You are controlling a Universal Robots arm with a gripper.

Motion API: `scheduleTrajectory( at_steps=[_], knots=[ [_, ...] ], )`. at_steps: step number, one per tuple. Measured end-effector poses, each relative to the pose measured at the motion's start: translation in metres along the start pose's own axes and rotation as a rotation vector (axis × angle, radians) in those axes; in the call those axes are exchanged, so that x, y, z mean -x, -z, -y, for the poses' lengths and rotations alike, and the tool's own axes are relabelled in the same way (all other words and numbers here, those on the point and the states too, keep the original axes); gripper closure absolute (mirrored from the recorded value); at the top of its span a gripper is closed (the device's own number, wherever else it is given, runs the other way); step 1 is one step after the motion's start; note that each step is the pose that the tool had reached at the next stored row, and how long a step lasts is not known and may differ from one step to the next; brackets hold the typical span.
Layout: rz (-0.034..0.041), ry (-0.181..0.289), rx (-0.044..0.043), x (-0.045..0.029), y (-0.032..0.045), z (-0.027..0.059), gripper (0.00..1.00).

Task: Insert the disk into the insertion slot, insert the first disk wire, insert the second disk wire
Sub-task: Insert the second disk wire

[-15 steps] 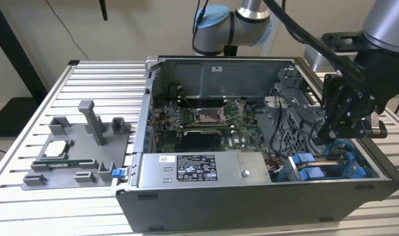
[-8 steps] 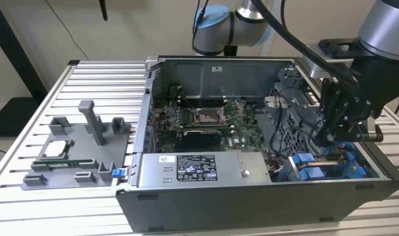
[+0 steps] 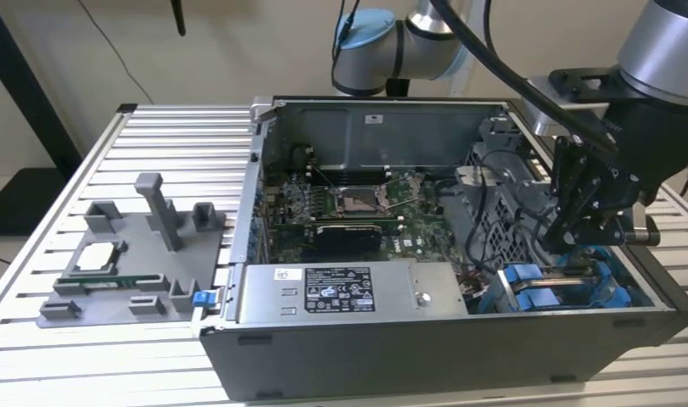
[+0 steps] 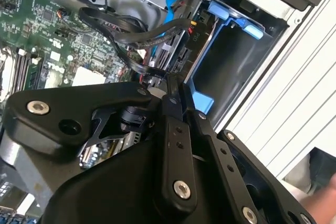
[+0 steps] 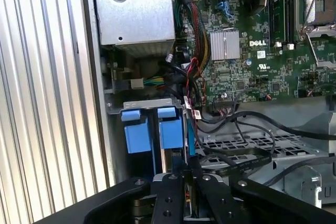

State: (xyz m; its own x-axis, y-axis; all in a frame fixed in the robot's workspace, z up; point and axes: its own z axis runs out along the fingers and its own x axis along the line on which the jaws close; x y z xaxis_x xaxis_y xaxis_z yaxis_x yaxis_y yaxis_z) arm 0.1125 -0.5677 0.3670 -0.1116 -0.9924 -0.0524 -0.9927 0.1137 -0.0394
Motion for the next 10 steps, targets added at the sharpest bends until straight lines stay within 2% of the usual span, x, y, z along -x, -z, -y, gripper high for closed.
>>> scheduleTrajectory(
  at_steps=[10],
  knots=[
    [0.0007, 0.0, -0.0042, 0.0, -0.0009, -0.0001, 1.0]
  ],
)
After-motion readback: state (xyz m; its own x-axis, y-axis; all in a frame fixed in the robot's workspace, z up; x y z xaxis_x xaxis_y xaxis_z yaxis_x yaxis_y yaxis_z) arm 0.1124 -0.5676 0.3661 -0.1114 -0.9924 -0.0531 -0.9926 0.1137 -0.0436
